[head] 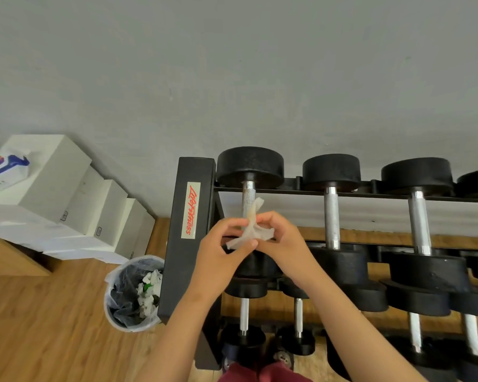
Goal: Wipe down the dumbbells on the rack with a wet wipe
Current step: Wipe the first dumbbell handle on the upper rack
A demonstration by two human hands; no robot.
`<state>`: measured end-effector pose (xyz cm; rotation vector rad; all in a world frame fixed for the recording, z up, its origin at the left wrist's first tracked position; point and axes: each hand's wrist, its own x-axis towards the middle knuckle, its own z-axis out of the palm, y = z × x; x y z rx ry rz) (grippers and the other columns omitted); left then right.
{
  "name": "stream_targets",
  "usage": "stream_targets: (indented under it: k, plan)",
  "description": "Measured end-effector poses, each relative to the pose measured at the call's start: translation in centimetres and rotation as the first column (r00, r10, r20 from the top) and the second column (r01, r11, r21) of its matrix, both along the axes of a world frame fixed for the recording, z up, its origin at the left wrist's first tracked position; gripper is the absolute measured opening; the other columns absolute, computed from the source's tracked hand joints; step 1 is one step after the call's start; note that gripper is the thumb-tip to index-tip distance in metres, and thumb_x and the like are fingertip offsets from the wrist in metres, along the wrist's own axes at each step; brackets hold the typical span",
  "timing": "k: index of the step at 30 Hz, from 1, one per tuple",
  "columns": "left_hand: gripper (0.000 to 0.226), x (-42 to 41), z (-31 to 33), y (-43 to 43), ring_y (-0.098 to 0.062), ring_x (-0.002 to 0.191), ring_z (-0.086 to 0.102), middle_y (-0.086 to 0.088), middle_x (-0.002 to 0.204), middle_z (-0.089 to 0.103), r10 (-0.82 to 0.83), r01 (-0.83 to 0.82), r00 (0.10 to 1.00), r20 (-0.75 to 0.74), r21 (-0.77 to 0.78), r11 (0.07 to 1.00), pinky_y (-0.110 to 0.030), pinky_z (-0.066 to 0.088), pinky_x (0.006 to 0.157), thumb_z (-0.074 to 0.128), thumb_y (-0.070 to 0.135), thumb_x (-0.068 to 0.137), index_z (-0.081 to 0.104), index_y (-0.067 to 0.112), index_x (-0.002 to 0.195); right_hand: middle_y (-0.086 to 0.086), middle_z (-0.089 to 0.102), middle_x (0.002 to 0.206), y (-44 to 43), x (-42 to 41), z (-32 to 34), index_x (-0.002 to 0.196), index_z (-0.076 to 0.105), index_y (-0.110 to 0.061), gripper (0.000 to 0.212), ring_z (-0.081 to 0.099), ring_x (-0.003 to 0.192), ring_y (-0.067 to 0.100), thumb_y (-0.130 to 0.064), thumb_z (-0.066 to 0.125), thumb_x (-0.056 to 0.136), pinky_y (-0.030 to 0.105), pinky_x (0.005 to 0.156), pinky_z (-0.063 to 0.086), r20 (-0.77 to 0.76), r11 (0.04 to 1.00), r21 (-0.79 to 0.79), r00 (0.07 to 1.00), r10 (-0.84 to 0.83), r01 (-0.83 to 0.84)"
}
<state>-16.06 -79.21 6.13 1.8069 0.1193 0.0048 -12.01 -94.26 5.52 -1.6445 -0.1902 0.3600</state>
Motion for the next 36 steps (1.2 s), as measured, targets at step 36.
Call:
stream_targets:
  k: [36]
  plan:
    - [0.039, 15.0, -7.2, -1.7, -0.017, 0.091, 0.066, -0.004, 0.1, 0.069, 0.008, -0.143, 0.88, -0.475, -0.248, 0.958, -0.023, 0.051, 0.073, 0.049, 0.042, 0.1, 0.061, 0.01, 0.117, -0.013, 0.059, 0.104, 3.1, -0.5, -6.8, 0.112, 0.061, -0.025, 0.022, 0.05, 0.102, 0.001, -0.032, 0.043, 0.1, 0.019, 0.091, 0.041, 0.222, 0.798, -0.494, 0.938, -0.267, 0.344]
